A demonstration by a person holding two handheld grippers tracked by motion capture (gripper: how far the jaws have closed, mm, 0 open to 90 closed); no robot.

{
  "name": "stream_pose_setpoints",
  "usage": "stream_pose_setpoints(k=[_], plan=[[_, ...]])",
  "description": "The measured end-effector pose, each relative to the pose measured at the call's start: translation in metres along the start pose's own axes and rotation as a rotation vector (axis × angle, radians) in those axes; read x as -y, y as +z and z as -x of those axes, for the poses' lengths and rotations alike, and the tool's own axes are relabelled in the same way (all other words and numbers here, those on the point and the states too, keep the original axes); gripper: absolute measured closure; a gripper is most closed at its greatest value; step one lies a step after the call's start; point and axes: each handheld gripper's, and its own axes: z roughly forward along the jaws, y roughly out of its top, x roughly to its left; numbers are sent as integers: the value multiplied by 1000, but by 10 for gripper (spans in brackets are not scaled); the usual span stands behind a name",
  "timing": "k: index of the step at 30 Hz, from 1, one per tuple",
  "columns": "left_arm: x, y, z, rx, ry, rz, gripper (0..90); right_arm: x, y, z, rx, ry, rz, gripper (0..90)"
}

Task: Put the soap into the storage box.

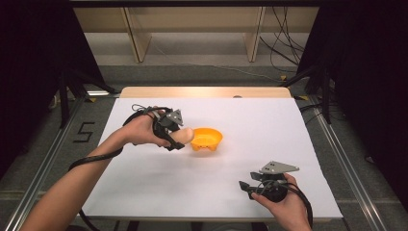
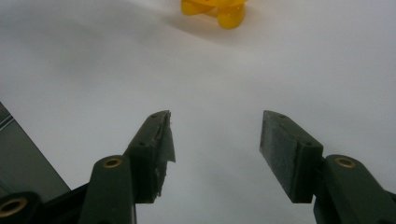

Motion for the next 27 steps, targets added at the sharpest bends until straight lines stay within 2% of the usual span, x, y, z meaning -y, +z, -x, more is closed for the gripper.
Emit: stream_pose_setpoints(k=[5, 7, 10, 11, 13, 14, 15, 18, 20, 23, 24, 27], plan=[[-3, 0, 0, 0, -5, 9, 324, 0, 0, 1, -3, -10, 4, 439], [-5, 0, -1, 1, 19, -4, 324, 0, 0, 0, 2, -11, 7, 439], [-6, 0, 0, 3, 15, -2, 324, 0, 1, 0, -7, -1, 6, 439], [-7, 0, -1, 3, 23, -2, 324, 0, 1, 2, 2, -25, 15, 439], [-8, 0, -1, 4, 20, -5, 324, 0, -1, -1, -1, 11, -5, 439], [-9, 1, -1, 1, 21, -1, 324, 0, 0, 1, 0, -27, 12, 439], [-10, 1, -2, 1, 29, -4, 325, -1, 0, 1, 1, -25, 7, 439], [-11, 1, -2, 2, 18, 2, 324, 0, 0, 2, 0, -39, 16, 439], [-12, 2, -2, 2, 20, 4, 325, 0, -1, 1, 7, -19, 4, 439], [-12, 2, -2, 6, 27, -4, 325, 0, -1, 1, 7, -19, 4, 439], [-13, 2, -2, 2, 25, 2, 325, 0, 0, 2, 5, -38, 17, 439], [-14, 3, -3, 1, 30, 0, 324, 0, -1, 1, 8, -20, 5, 438]])
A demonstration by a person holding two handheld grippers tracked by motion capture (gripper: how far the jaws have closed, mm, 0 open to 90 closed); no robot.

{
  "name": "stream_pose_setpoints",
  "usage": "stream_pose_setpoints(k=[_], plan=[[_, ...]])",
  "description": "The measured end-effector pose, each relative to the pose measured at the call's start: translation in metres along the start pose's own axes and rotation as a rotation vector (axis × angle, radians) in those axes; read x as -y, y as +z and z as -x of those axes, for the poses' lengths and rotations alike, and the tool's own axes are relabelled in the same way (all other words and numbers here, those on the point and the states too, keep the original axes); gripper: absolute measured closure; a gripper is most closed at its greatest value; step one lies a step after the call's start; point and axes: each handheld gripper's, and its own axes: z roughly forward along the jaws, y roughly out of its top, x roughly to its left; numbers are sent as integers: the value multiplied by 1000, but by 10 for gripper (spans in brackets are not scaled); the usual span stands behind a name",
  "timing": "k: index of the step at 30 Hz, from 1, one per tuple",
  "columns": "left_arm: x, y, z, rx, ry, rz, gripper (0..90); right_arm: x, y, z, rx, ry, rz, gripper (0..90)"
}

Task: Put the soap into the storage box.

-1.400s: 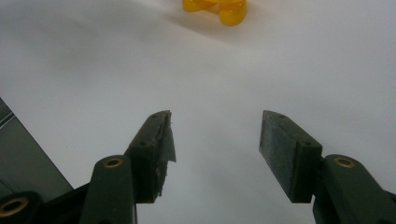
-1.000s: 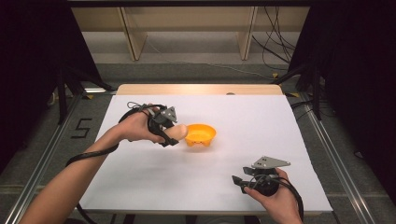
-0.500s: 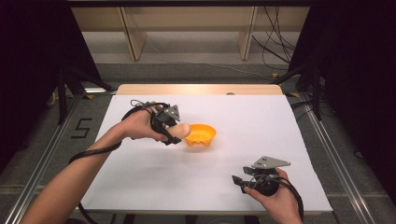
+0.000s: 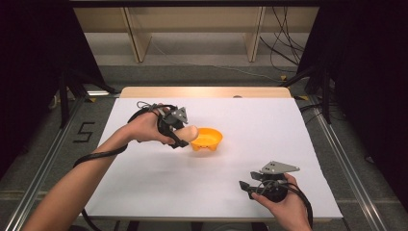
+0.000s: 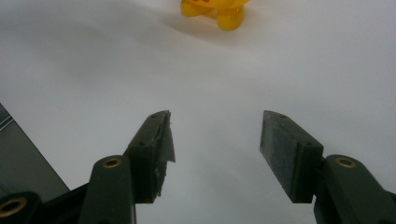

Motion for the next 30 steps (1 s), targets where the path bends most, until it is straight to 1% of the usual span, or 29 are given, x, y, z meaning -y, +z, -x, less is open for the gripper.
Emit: stream_pose_setpoints(k=[2, 5, 6, 7, 9, 10, 14, 15, 16, 17, 19, 20, 22, 23, 26, 27, 30], plan=[[-1, 1, 0, 1, -6, 4, 324, 0, 0, 0, 0, 1, 0, 438], [-4, 1, -1, 4, 7, -1, 325, 0, 1, 0, -4, 2, 6, 438], [-4, 2, -1, 3, 11, -3, 324, 0, 0, 0, 3, -2, -2, 438], [-5, 2, -1, 4, 9, -3, 325, 0, 0, 0, 0, 0, 5, 437], [-6, 3, -2, 6, 9, -3, 324, 0, 0, 0, 1, 3, 0, 436], [-6, 3, -2, 6, 9, -3, 324, 0, 1, 1, 0, -7, 9, 436], [-10, 4, -2, 3, 17, -3, 324, 0, 0, 0, 1, -2, 2, 435], [-11, 5, -2, 2, 26, -1, 324, 0, 0, 1, 3, -5, 1, 435], [-11, 5, -2, 2, 26, -1, 324, 0, 0, 1, 3, -5, 1, 435], [-13, 4, -3, 1, 34, -10, 324, 0, 1, 1, -4, -1, 8, 435], [-14, 5, -4, 6, 34, -12, 324, 0, 1, 1, -4, -1, 8, 435], [-16, 7, -3, 4, 11, 11, 324, 0, 1, 1, -4, -1, 8, 435], [-17, 8, -4, 4, 11, 13, 324, 0, 0, 1, -6, 0, 9, 435], [-18, 9, -5, 6, 17, 7, 324, 0, 0, 1, -6, 0, 9, 435], [-19, 10, -5, 9, 17, 11, 325, 0, 0, 2, -9, -4, 6, 435], [-20, 11, -5, 12, 29, 6, 324, 0, 0, 2, -3, -7, 3, 435], [-22, 12, -5, 10, 40, -2, 324, 0, 0, 2, -3, -8, 4, 435]])
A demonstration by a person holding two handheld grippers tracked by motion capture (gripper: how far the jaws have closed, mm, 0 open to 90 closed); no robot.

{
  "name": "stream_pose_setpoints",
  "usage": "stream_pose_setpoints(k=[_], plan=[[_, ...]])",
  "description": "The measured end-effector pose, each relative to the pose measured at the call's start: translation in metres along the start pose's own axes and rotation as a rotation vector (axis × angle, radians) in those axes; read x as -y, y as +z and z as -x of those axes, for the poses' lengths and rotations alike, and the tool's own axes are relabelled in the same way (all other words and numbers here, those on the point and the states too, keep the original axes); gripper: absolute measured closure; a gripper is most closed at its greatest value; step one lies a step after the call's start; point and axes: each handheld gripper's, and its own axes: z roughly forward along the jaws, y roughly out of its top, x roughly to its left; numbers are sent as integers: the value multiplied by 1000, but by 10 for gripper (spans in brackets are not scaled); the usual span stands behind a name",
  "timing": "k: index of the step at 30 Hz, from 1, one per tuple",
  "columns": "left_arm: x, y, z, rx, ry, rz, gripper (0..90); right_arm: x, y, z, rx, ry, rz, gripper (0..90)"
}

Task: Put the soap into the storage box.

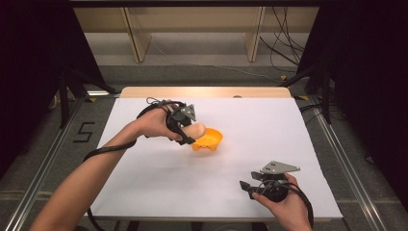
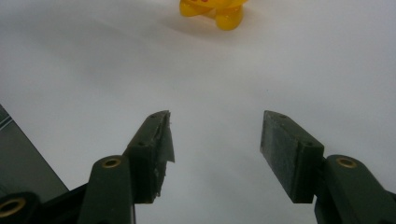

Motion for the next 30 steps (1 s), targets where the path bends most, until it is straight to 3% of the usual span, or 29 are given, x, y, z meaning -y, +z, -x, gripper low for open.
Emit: stream_pose_setpoints(k=[4, 5, 7, 12, 13, 30], plan=[[-2, 3, -1, 8, 14, 0, 324, 0, 0, 0, 0, 0, 2, 434], [-3, 4, -2, 9, 35, -13, 324, 0, 0, 0, 0, -1, 2, 434], [-4, 6, -1, 8, 19, 15, 324, 0, 0, 0, 0, -1, 1, 434], [-6, 8, -3, 21, 37, 16, 324, 0, 0, 0, 0, 0, 2, 433], [-6, 9, -4, 18, 65, 7, 324, 0, 1, 0, -4, 6, 6, 433], [-11, 17, -6, 17, 90, -4, 324, 0, 1, 0, -7, 7, 6, 432]])
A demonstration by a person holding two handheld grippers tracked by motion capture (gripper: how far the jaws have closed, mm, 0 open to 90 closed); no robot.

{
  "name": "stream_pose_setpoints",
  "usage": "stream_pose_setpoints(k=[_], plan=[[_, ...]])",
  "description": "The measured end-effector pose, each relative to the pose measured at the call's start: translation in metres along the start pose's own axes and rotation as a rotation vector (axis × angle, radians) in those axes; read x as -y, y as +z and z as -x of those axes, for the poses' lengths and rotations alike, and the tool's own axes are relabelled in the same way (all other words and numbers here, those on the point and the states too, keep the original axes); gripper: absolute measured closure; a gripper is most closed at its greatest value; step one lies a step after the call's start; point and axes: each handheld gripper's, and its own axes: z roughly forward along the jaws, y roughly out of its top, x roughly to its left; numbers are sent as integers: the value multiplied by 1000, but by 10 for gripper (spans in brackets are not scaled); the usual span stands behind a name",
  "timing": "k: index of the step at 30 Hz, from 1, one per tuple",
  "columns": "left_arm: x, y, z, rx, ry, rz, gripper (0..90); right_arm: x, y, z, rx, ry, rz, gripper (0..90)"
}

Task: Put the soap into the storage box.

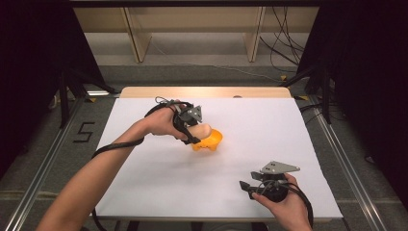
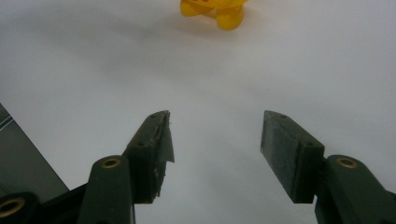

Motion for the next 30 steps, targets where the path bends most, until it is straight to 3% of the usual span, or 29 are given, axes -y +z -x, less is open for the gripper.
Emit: stream_pose_setpoints(k=[14, 29, 30], plan=[[-6, 8, -1, 0, 18, 1, 323, 0, -1, 1, -1, -3, -2, 430], [-8, 15, -3, 7, 3, -7, 323, 0, -1, 0, 4, -3, -3, 430], [-8, 16, -3, 8, 3, -10, 323, 0, -1, -1, -2, 13, -7, 430]])
